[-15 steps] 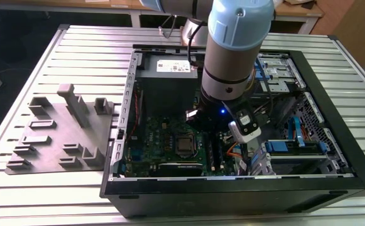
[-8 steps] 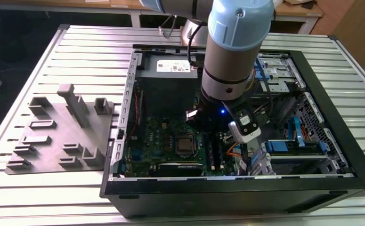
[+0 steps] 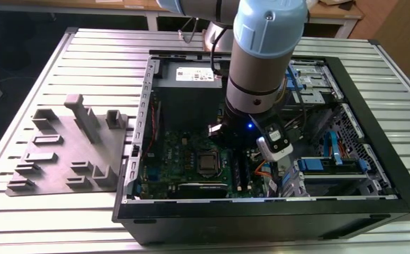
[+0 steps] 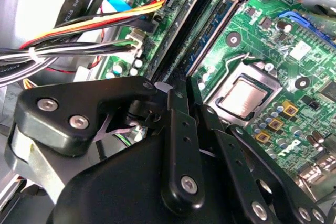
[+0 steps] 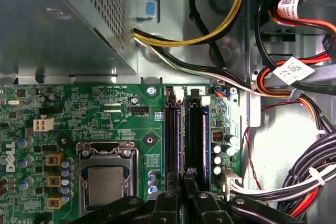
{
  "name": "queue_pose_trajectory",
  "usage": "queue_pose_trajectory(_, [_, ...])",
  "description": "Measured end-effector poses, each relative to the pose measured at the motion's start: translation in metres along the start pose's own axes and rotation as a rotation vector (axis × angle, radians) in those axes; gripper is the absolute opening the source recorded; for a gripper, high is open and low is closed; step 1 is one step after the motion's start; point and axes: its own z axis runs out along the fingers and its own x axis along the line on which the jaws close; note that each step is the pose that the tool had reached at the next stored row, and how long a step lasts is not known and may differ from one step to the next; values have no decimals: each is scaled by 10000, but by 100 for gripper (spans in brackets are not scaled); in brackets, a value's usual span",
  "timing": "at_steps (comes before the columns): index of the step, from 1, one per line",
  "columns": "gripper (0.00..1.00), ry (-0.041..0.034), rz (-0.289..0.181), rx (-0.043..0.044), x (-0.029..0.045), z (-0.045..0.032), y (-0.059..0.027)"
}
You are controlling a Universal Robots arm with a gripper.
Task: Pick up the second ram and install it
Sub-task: 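Insert the second ram into the second slot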
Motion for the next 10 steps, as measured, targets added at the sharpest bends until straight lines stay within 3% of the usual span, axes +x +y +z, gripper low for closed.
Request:
queue_pose_trajectory(3, [15, -2, 0, -6, -1, -33, 1])
queue_pose_trajectory(10, [15, 0, 0, 2, -12, -333, 5])
